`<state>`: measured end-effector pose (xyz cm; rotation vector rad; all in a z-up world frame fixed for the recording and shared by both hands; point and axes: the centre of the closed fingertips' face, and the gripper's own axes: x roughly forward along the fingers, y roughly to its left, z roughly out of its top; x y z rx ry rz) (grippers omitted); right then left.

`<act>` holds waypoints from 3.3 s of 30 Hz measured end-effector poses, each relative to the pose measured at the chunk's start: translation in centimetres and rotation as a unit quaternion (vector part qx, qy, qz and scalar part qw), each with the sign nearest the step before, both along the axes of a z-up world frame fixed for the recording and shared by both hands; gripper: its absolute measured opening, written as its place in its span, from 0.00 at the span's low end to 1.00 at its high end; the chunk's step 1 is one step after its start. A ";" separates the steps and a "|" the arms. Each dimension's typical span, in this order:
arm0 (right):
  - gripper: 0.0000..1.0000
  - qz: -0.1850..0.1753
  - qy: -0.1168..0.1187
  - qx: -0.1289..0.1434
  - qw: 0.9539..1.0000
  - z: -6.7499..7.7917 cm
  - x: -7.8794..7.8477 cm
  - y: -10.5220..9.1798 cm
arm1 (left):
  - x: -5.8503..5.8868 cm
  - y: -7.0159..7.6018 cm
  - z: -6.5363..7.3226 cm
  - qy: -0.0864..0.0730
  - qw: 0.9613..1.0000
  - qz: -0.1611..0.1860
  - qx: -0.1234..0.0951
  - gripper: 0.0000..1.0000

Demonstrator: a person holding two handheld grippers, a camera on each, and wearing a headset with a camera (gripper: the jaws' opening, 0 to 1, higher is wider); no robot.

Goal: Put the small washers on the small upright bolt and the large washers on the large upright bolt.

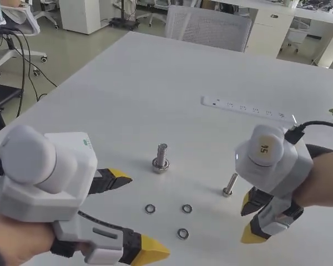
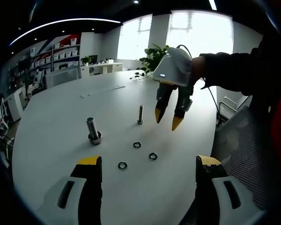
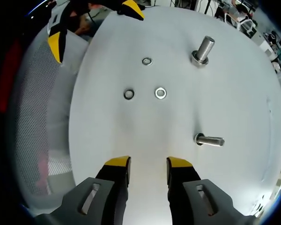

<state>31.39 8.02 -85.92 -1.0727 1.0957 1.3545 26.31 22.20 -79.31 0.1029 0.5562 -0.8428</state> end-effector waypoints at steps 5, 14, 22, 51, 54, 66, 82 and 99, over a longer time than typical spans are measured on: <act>0.33 0.013 -0.001 0.003 1.000 0.3 -0.2 1.1 | 0.1 0.0 0.2 -0.003 1.000 0.001 -0.001 0.82; 0.32 0.031 -0.006 0.011 0.999 1.0 -0.3 3.6 | 0.0 0.0 0.2 -0.004 1.000 0.001 -0.002 0.82; 0.31 0.049 -0.015 0.018 0.999 1.1 -0.1 6.3 | -0.1 0.1 0.1 -0.005 1.000 0.001 -0.003 0.82; 0.24 0.079 -0.026 0.010 0.996 -1.5 1.4 9.7 | -0.1 0.2 -0.1 -0.004 1.000 0.002 -0.005 0.82; 0.24 0.077 -0.025 0.010 0.997 -1.7 1.5 9.7 | -0.1 0.2 -0.1 -0.004 1.000 0.002 -0.005 0.82; 0.20 0.080 -0.032 0.005 0.996 -2.0 1.7 9.5 | 0.1 0.1 0.0 -0.004 1.000 0.003 -0.005 0.81; 0.15 0.093 -0.036 0.005 0.995 -2.0 1.9 9.5 | 0.6 0.1 0.1 -0.004 1.000 0.004 -0.005 0.81; 0.14 0.098 -0.035 0.003 0.995 -2.0 2.0 9.3 | 0.6 0.0 0.1 -0.003 1.000 0.004 -0.005 0.81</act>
